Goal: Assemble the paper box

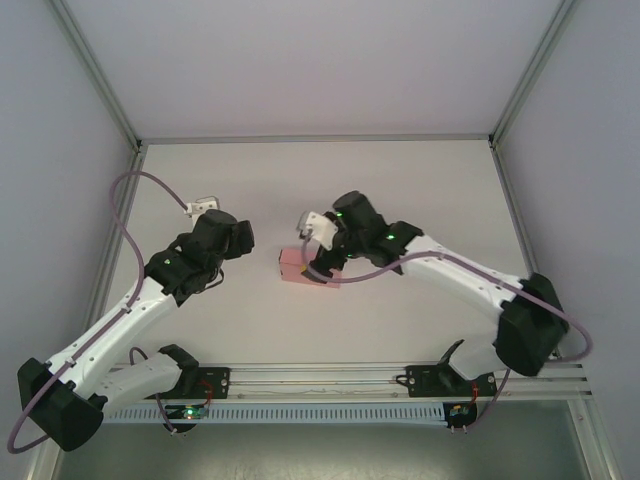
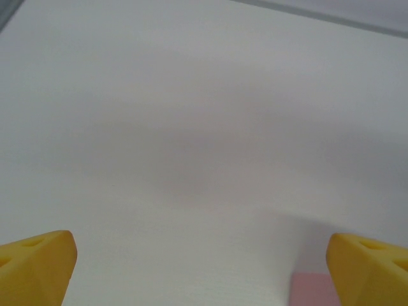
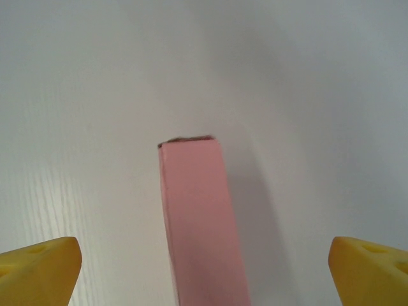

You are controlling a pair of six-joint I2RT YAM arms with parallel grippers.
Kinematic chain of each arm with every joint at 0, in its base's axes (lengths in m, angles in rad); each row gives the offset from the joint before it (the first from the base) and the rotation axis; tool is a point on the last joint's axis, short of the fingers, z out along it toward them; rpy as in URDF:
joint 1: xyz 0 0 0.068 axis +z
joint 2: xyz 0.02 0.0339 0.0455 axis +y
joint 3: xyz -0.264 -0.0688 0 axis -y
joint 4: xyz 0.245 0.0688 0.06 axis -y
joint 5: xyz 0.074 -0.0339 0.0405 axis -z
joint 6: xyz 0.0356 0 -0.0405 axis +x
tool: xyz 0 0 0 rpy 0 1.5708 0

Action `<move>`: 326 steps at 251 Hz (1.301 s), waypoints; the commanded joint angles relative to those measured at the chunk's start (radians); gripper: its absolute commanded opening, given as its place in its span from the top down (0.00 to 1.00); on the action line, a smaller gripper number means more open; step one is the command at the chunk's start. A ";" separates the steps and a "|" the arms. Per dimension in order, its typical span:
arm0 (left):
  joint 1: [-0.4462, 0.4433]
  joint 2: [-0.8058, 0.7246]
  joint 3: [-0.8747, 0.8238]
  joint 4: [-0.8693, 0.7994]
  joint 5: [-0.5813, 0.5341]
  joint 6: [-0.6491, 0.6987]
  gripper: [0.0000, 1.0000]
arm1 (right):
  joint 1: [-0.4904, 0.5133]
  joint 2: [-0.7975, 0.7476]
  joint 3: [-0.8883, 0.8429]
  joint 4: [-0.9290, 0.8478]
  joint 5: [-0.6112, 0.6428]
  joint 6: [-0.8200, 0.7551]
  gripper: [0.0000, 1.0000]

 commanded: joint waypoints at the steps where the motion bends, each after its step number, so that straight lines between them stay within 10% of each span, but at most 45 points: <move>1: 0.002 -0.010 0.009 -0.044 -0.066 0.044 0.00 | 0.038 0.111 0.105 -0.202 0.133 -0.116 0.01; 81: 0.002 -0.051 -0.020 0.000 -0.012 0.092 0.00 | 0.058 0.327 0.264 -0.299 0.259 -0.102 0.07; 168: 0.003 -0.094 -0.040 0.020 0.017 0.122 0.00 | 0.058 0.343 0.271 -0.331 0.296 -0.123 0.52; 203: 0.003 -0.094 -0.039 0.026 0.025 0.133 0.00 | 0.062 0.313 0.268 -0.293 0.401 -0.112 0.54; 255: 0.004 -0.092 -0.040 0.047 0.039 0.147 0.00 | 0.056 0.256 0.167 -0.001 0.695 -0.235 0.57; 326: 0.005 -0.047 -0.032 0.058 0.039 0.152 0.00 | 0.043 0.271 -0.155 0.656 0.693 -0.760 0.58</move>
